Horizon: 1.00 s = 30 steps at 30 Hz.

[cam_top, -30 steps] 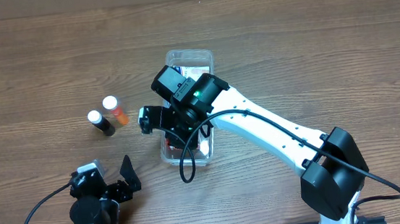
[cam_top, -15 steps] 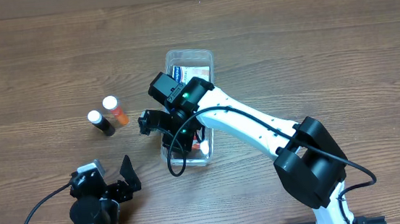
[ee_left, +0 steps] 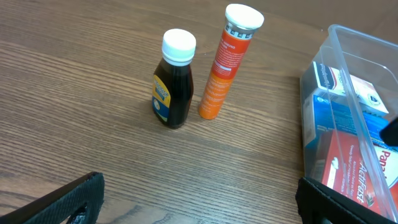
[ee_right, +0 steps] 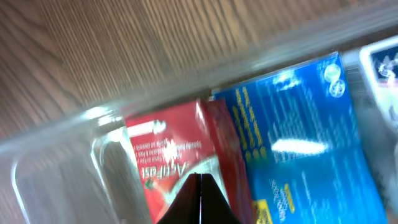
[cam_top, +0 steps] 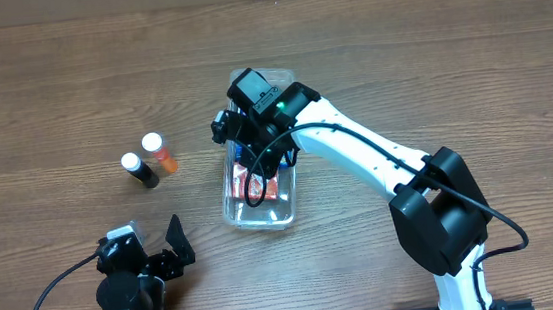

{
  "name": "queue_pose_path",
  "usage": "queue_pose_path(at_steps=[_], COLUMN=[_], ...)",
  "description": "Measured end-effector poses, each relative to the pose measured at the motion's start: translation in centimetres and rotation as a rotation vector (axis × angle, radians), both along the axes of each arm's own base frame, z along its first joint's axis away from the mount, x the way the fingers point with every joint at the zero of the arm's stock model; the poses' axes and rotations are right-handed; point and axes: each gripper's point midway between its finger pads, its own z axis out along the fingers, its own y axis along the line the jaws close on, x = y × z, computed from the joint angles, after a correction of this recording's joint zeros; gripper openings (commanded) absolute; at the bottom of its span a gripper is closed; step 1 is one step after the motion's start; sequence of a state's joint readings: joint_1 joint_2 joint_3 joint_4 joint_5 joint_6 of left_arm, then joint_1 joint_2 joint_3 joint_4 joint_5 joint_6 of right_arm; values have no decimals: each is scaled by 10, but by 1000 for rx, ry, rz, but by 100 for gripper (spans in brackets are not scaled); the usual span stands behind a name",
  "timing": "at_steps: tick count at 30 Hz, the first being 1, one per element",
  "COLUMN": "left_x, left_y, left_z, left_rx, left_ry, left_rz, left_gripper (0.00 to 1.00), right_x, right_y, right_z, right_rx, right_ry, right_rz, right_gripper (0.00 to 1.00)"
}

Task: Pack container
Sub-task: 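Lower the red-white box into the container beside the blue box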

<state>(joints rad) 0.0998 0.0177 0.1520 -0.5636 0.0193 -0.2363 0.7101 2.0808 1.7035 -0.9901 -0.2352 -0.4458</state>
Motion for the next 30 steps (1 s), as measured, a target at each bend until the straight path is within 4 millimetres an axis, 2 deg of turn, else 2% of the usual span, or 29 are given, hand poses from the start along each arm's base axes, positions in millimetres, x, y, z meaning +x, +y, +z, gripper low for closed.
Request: queue_pose_path(at_steps=[3, 6, 10, 13, 21, 27, 30], left_x=[0, 0, 0, 0, 0, 0, 0], left_y=[0, 0, 0, 0, 0, 0, 0], left_z=[0, 0, 0, 0, 0, 0, 0], left_rx=[0, 0, 0, 0, 0, 0, 0], left_ry=[0, 0, 0, 0, 0, 0, 0], left_rz=[0, 0, 0, 0, 0, 0, 0], left_gripper=[100, 100, 100, 100, 100, 100, 100], right_x=[-7, -12, 3, 10, 20, 15, 16], right_y=[0, 8, 25, 25, 20, 16, 17], right_z=[0, 3, 9, 10, -2, -21, -21], right_rx=[-20, -14, 37, 49, 34, 6, 9], right_ry=[16, 20, -47, -63, -58, -12, -6], right_rz=[-5, -21, -65, -87, -127, -169, -184], right_gripper=[4, 4, 4, 4, 4, 4, 4])
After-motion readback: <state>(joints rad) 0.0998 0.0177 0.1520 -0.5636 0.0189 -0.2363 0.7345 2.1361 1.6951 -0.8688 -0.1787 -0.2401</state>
